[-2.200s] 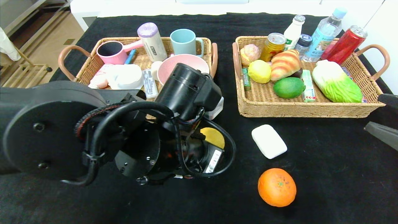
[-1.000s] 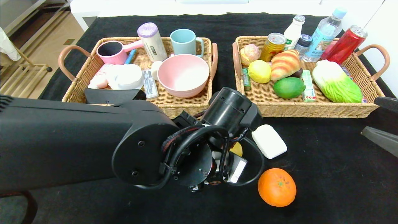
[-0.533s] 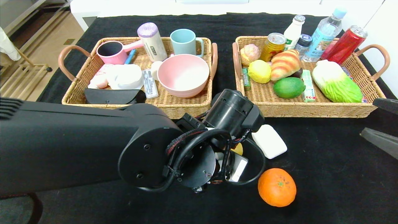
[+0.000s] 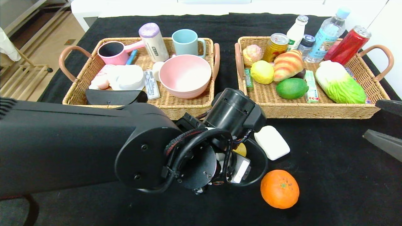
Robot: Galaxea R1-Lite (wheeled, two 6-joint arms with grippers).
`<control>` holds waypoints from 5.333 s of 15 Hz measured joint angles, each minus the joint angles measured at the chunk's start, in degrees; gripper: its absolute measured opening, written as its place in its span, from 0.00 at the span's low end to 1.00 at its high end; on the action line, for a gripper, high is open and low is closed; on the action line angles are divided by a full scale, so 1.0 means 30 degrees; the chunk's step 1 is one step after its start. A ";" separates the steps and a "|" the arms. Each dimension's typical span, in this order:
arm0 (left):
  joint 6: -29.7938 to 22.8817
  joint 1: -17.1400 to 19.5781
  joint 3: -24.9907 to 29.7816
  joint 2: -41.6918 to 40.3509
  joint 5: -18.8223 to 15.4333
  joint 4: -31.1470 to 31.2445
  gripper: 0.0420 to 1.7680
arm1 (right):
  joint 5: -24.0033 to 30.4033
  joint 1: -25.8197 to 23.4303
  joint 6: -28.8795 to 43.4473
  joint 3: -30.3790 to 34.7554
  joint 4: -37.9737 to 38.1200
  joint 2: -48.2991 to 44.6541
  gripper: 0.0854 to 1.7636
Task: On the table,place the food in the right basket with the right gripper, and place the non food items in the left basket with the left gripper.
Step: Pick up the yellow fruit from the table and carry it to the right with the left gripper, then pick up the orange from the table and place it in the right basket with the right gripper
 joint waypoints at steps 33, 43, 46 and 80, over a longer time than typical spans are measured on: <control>0.5453 0.2028 1.6319 -1.1776 -0.5222 -1.4247 0.97 | -1.5299 0.9911 0.0878 -0.2528 0.7274 0.1654 0.97; 0.5583 0.2276 1.6311 -1.2430 -0.5579 -1.4226 0.97 | -2.1585 1.6396 1.0691 -1.0634 2.0383 0.5563 0.97; 0.5640 0.2239 1.6368 -1.2560 -0.5608 -1.4161 0.97 | -2.2451 1.7823 1.2231 -1.1939 2.2024 0.6965 0.97; 0.5888 0.2202 1.6551 -1.2869 -0.5677 -1.4044 0.97 | -2.4040 1.8656 1.6486 -1.3914 2.4580 1.1874 0.68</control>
